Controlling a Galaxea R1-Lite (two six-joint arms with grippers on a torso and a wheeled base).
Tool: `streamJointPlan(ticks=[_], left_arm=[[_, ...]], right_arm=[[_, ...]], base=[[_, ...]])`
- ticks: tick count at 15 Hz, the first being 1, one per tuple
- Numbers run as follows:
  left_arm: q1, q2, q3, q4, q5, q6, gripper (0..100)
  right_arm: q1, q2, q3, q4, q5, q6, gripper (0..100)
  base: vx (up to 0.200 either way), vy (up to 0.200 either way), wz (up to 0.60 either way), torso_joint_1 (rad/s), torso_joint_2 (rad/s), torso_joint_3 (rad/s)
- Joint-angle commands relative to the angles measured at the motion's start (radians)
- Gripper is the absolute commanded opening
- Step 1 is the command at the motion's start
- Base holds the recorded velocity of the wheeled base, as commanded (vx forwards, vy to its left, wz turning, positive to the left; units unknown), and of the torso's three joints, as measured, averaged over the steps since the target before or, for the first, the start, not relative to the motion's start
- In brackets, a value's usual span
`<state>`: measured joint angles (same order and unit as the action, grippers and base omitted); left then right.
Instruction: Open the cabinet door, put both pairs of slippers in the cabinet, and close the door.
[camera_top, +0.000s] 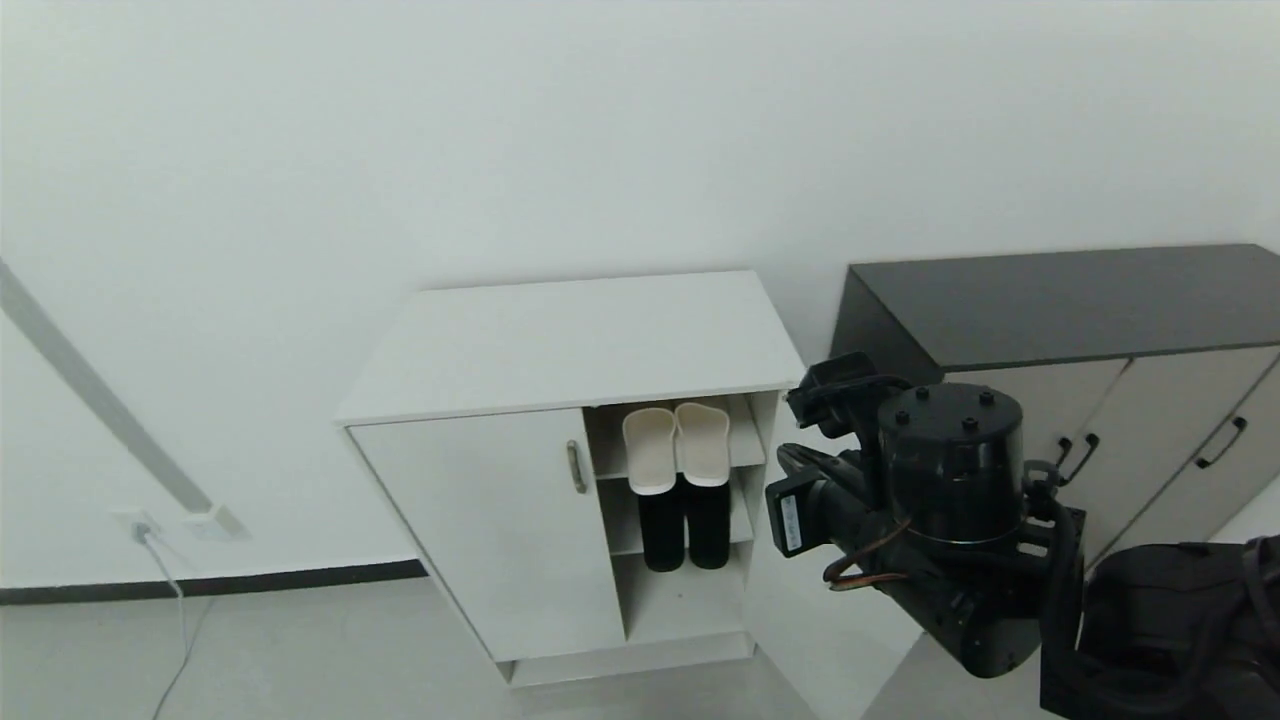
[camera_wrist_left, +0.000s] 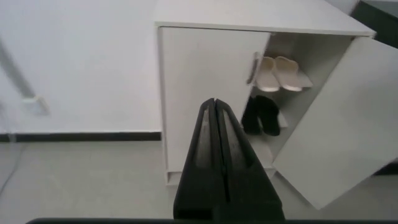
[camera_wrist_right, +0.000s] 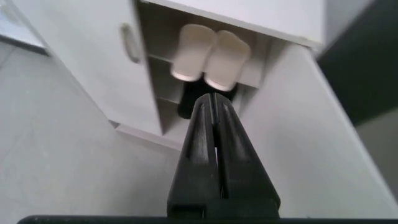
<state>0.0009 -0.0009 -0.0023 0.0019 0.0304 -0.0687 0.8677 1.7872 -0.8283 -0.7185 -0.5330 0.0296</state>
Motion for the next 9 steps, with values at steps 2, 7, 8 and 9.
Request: streamJointPlan(ticks=[2,7,8,9], left_arm=[[0.001,0.001,0.001,0.0,0.002,-0.003,0],[0.001,0.002,-0.001,0.0,-0.001,-0.005,0],[0.001,0.001,-0.001,0.0,-0.001,-0.005,0],[0.001,0.001,-0.001,0.0,-0.001,-0.005,0]], right_arm=[[-0.002,-0.005,0.0,-0.002,-0.001,0.001,0],[-0.013,-0.003,0.0,-0.002,0.002,-0.005,0],[-0.013,-0.005,0.0,-0.002,0.002,-0.005,0],[-0.019,-0.006,-0.002,-0.006,0.002,-0.005,0]], base=[[0.0,0.0,-0.3,0.006,0.0,0.001],[0.0,0.0,0.0,0.0,0.0,0.0],[-0.2,0.0,0.0,-0.002,-0.01,-0.002],[-0.2,0.0,0.0,0.007,0.01,0.007]])
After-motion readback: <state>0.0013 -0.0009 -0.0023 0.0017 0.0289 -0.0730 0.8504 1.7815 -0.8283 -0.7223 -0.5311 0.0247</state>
